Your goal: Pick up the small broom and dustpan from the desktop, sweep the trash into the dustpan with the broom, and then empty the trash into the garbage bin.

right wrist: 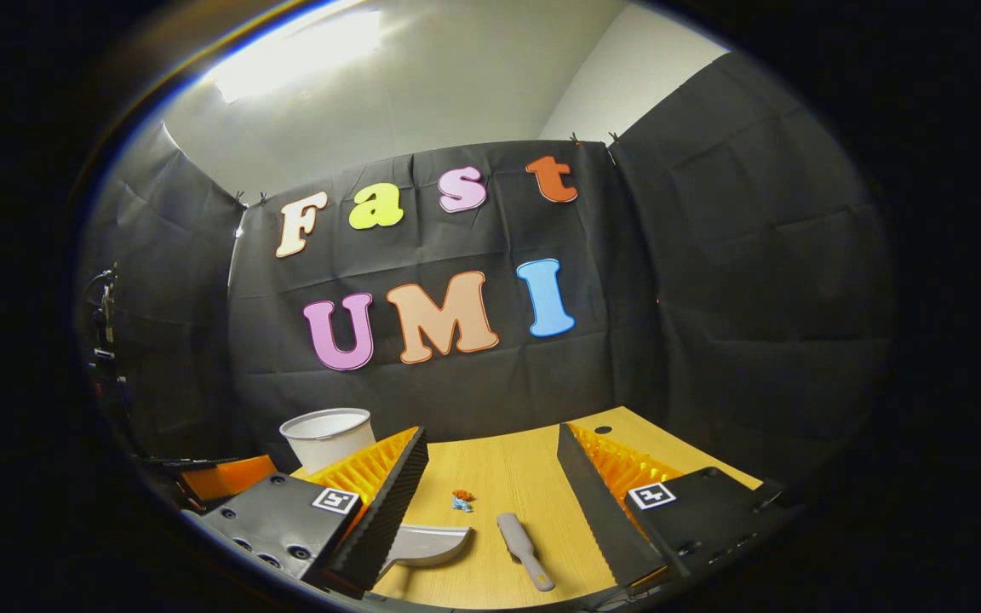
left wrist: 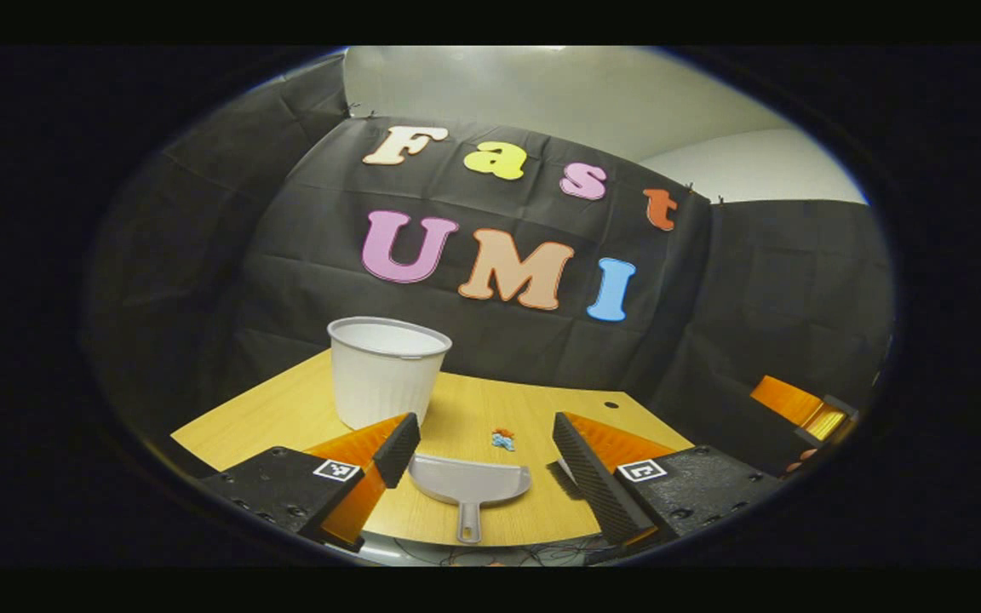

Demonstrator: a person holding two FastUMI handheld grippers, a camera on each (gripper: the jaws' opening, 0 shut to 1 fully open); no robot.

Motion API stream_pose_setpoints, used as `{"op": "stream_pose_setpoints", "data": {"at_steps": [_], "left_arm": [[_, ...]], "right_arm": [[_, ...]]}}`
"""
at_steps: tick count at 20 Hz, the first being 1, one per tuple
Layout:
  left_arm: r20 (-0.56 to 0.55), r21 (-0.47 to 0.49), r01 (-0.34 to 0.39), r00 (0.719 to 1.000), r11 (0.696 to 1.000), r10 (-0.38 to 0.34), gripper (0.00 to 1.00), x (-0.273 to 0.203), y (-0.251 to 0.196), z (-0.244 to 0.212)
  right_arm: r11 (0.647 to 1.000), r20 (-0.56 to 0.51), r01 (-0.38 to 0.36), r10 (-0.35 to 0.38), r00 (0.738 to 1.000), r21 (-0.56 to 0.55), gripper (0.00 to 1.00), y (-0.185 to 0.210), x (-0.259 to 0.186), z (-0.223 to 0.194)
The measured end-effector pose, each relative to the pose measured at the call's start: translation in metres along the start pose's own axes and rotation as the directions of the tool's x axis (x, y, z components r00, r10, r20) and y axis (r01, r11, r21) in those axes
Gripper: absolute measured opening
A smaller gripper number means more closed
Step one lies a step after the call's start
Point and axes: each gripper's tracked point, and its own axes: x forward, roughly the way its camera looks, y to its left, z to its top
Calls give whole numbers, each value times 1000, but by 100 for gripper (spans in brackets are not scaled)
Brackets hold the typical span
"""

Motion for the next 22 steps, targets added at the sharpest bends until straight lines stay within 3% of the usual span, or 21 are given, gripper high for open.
{"op": "stream_pose_setpoints", "data": {"at_steps": [10,22], "left_arm": [[-19,-54,0,1000,999,-1,94,-3,5,-7],[-37,-52,0,999,999,-2,92,-8,6,-11]], "right_arm": [[1000,-17,5,-5,1000,-4,98,4,-3,-6],[1000,-34,11,-11,999,6,98,4,-5,-11]]}}
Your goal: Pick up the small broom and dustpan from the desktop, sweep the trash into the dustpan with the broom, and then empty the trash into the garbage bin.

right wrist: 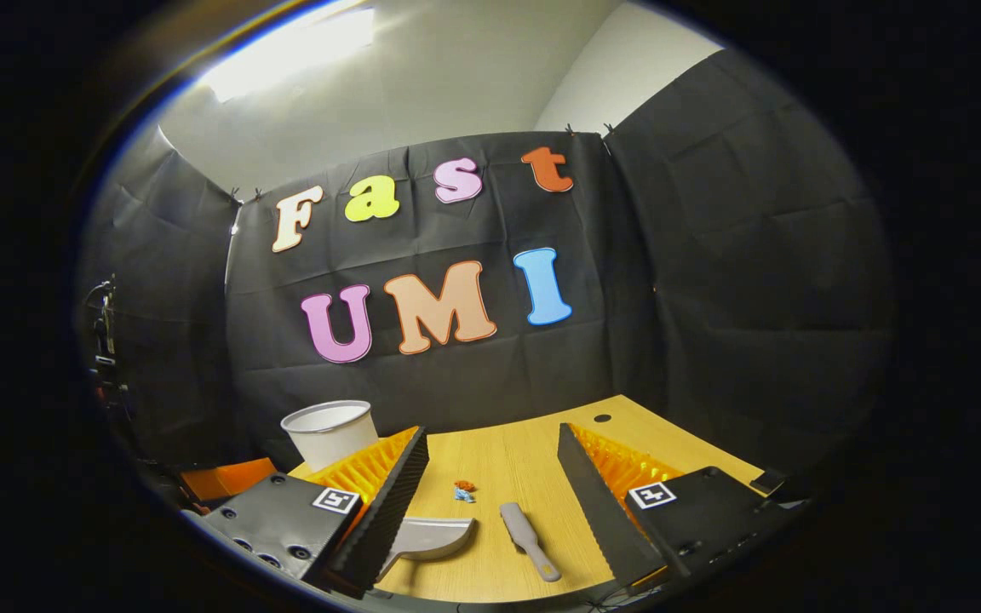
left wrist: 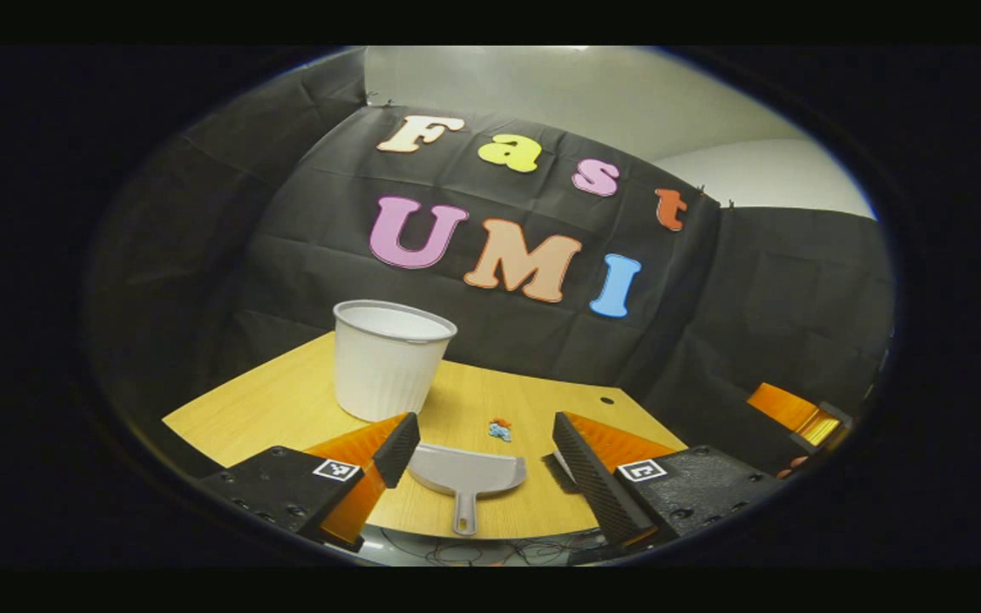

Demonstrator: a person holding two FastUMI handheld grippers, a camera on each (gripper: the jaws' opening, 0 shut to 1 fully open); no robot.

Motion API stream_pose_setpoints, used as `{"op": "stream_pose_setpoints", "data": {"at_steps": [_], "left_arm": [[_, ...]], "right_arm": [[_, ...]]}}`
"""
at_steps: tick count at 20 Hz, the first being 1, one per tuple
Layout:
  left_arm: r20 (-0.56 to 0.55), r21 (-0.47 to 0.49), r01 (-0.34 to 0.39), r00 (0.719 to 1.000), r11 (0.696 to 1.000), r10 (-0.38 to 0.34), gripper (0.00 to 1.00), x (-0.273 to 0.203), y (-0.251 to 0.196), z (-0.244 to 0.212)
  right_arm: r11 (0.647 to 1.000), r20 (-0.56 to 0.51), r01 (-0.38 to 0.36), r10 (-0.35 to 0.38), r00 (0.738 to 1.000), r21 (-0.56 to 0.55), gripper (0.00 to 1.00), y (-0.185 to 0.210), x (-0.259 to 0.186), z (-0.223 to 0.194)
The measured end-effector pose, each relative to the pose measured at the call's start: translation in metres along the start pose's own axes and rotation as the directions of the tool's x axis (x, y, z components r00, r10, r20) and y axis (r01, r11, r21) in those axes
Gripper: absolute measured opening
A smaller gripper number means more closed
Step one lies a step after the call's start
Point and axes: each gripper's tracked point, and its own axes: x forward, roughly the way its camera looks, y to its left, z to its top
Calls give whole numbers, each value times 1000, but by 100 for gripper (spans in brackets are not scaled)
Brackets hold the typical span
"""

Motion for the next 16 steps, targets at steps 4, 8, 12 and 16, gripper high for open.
{"op": "stream_pose_setpoints", "data": {"at_steps": [4,8,12,16], "left_arm": [[-4,2,5,1000,1000,-5,94,1,0,0],[-10,3,10,1000,1000,-9,94,-1,1,-2],[-27,-5,20,999,1000,-20,94,0,-1,-10],[-94,-25,28,995,999,-31,94,7,-7,-30]], "right_arm": [[1000,1,-1,1,1000,0,98,0,-1,1],[1000,-6,3,-3,1000,3,98,1,-3,-3],[1000,-16,3,-3,1000,-7,98,2,-3,-8],[1000,-62,-11,10,998,-21,98,-3,5,-22]]}}
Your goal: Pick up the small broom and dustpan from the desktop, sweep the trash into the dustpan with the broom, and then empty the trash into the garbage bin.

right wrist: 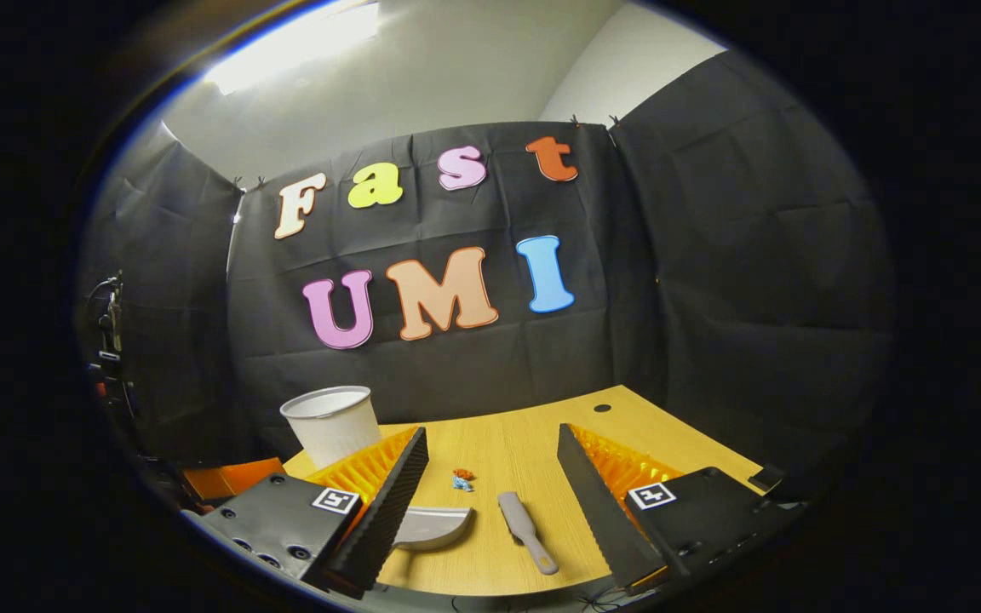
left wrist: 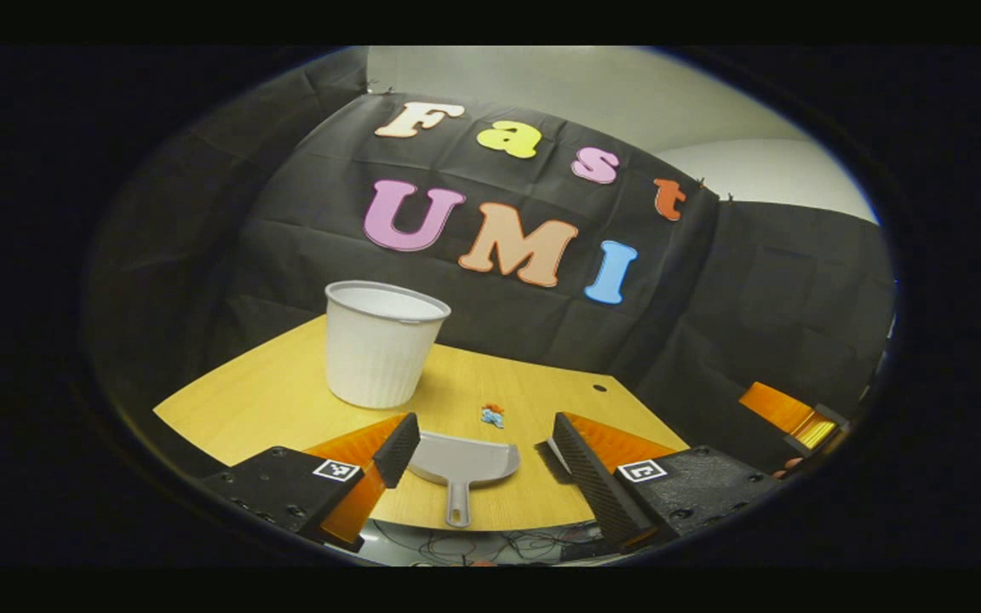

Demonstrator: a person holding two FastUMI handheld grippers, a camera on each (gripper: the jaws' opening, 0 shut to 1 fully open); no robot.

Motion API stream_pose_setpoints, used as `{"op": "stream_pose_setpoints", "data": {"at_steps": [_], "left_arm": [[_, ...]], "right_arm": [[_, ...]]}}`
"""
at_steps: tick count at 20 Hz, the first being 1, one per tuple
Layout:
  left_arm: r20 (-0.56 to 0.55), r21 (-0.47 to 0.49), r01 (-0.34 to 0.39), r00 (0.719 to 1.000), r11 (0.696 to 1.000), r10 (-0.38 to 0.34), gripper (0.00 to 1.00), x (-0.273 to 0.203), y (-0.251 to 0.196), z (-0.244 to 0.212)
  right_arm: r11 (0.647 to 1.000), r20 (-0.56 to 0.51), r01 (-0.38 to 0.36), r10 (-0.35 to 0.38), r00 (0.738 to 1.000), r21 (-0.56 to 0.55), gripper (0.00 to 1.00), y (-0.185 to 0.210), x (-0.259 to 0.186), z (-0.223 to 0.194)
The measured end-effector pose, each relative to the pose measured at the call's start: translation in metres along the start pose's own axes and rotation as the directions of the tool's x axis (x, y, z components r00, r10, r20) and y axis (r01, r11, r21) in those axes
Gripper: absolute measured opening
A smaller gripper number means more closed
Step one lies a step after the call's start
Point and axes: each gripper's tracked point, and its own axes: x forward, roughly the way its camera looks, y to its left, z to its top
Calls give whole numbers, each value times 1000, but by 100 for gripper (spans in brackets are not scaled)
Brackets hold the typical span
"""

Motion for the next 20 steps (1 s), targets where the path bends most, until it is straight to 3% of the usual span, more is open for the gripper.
{"op": "stream_pose_setpoints", "data": {"at_steps": [5,6,9,12,15,18,19,20], "left_arm": [[-58,14,-38,998,999,39,94,13,-6,-20],[-65,24,-44,997,999,45,94,15,-9,-24],[-160,96,-40,986,995,55,94,34,-13,-58],[-316,178,-48,943,983,103,94,53,0,-112],[-468,235,-65,867,970,171,95,70,16,-162],[-553,238,-91,806,967,212,96,85,32,-186],[-576,243,-102,785,965,228,95,89,37,-190],[-599,252,-114,762,961,248,95,92,45,-197]], "right_arm": [[999,-108,-38,39,993,12,95,-16,23,-24],[999,-120,-45,46,992,13,98,-19,30,-25],[997,-244,-77,71,967,-15,98,-29,55,-64],[995,-430,-91,65,900,-40,99,-49,75,-127],[993,-589,-118,78,804,-30,99,-61,93,-183],[991,-674,-133,80,734,-27,99,-66,107,-218],[990,-693,-140,78,716,-34,95,-68,110,-228],[988,-709,-150,78,701,-40,99,-68,113,-234]]}}
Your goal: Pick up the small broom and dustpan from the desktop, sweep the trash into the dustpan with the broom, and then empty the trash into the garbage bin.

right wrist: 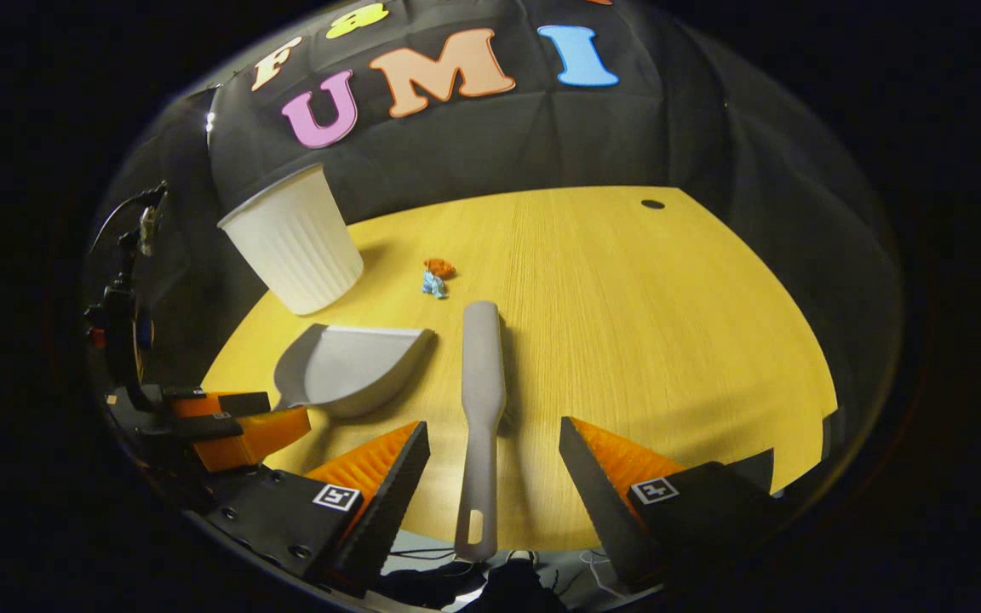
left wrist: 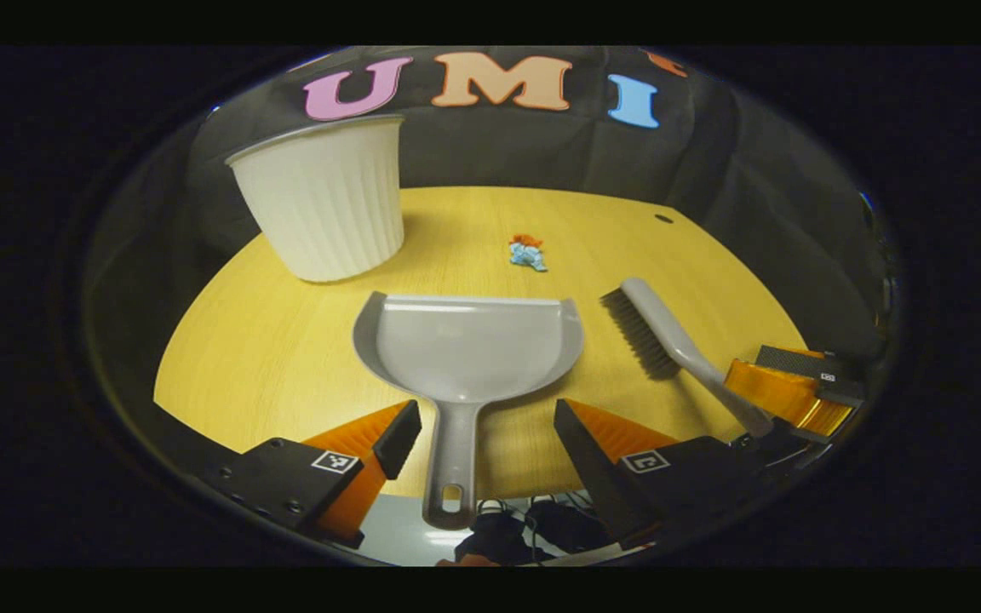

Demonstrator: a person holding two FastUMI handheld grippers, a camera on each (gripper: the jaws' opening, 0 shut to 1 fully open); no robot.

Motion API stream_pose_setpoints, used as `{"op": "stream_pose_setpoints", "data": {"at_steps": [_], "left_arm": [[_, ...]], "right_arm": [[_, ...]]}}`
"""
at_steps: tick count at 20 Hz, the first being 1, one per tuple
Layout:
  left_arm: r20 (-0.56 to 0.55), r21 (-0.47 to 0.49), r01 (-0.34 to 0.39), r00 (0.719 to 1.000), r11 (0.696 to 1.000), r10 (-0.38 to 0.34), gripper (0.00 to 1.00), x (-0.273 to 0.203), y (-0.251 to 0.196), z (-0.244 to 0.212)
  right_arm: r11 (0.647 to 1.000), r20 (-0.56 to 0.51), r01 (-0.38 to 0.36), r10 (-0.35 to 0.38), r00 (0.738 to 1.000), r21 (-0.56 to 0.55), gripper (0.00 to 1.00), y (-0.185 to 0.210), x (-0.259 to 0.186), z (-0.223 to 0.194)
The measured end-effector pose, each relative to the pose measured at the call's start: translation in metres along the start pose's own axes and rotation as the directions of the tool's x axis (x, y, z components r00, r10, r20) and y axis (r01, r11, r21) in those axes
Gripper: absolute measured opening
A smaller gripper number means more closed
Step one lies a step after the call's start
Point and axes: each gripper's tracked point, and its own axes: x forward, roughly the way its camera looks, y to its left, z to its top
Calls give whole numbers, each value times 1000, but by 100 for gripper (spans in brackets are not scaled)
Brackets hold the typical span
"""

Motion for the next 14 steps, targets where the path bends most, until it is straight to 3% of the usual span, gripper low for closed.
{"op": "stream_pose_setpoints", "data": {"at_steps": [3,8,13,14], "left_arm": [[-56,-6,-32,998,999,31,96,16,7,-9],[-166,10,-58,984,998,59,96,35,19,-27],[-271,12,-48,961,999,49,94,43,21,-45],[-276,10,-49,960,999,49,92,40,23,-44]], "right_arm": [[999,-54,1,-4,999,-45,95,-1,21,-7],[995,-152,3,-17,988,-95,98,1,50,-21],[996,-230,-12,-9,973,-91,70,4,60,-29],[996,-229,-6,-14,973,-87,72,4,60,-28]]}}
